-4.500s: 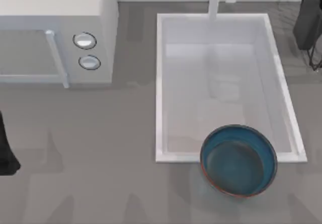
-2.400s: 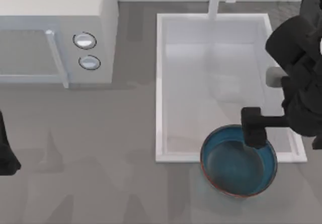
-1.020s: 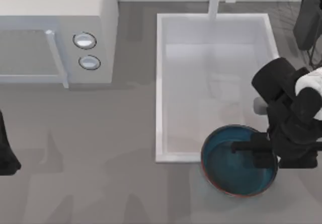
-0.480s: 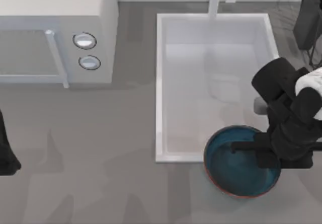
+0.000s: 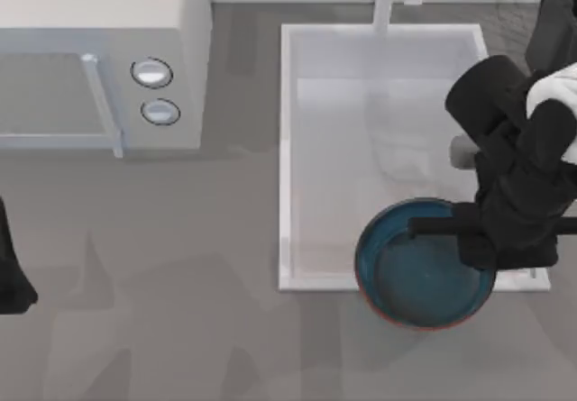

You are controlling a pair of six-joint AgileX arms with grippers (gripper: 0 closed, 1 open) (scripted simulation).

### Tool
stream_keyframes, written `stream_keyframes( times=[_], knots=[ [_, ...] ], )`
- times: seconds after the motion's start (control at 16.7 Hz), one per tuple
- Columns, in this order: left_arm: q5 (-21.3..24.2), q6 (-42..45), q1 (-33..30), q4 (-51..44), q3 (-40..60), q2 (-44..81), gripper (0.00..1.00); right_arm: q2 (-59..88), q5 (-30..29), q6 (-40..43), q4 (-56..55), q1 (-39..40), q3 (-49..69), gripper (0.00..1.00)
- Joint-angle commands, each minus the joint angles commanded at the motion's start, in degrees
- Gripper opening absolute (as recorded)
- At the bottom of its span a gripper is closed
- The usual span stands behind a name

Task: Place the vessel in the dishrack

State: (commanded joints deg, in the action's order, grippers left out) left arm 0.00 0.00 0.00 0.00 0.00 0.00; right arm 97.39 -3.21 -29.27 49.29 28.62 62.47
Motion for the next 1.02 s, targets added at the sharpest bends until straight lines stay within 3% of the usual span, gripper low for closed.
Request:
stream_keyframes(
  times=[0.54,1.02],
  knots=[
    [0.0,0.0,0.0,0.0,0.0,0.0,1.00,-4.3,0.2,0.5,33.2,-0.6,27.6,0.00],
    [0.0,0.0,0.0,0.0,0.0,0.0,1.00,-5.4,0.3,0.7,36.4,-0.6,30.9,0.00]
  ],
)
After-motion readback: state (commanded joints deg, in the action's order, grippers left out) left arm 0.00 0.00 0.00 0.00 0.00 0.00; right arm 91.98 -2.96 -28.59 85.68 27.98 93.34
